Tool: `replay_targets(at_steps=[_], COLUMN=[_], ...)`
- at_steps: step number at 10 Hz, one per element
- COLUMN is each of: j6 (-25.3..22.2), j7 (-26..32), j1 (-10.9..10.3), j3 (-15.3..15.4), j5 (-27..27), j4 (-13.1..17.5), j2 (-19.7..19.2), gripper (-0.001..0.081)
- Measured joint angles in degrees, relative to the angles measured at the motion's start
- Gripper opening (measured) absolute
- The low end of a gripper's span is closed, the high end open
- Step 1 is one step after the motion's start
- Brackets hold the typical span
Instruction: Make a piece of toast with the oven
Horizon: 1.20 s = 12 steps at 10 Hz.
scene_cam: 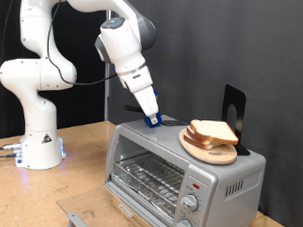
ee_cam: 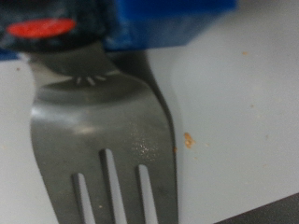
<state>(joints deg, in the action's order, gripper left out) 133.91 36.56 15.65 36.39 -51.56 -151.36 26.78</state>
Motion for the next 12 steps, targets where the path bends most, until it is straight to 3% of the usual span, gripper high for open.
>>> replay_targets(at_steps=[5,6,7,8,9,10,12], j6=[-0.4,-0.4,-0.4,-0.4,-0.4,-0.4,-0.8], j7=[0.0,-0.1,-0.2,-0.3,-0.3,-0.4,-0.7], j1=[0.0,0.0,0.0,0.1,0.1,0.1,0.1], j3=[0.5,0.5,0.5,0.5,0.5,0.5,0.4], j5=[0.0,0.0,0.0,0.0,0.0,0.0,0.0], j4=[0.0,0.0,0.0,0.0,0.0,0.0,0.1], j2=[0.0,0.0,0.0,0.0,0.0,0.0,0.0], gripper=[0.0808,0.0695,0.0695,0.0559,0.0559,0.0488,0.0488])
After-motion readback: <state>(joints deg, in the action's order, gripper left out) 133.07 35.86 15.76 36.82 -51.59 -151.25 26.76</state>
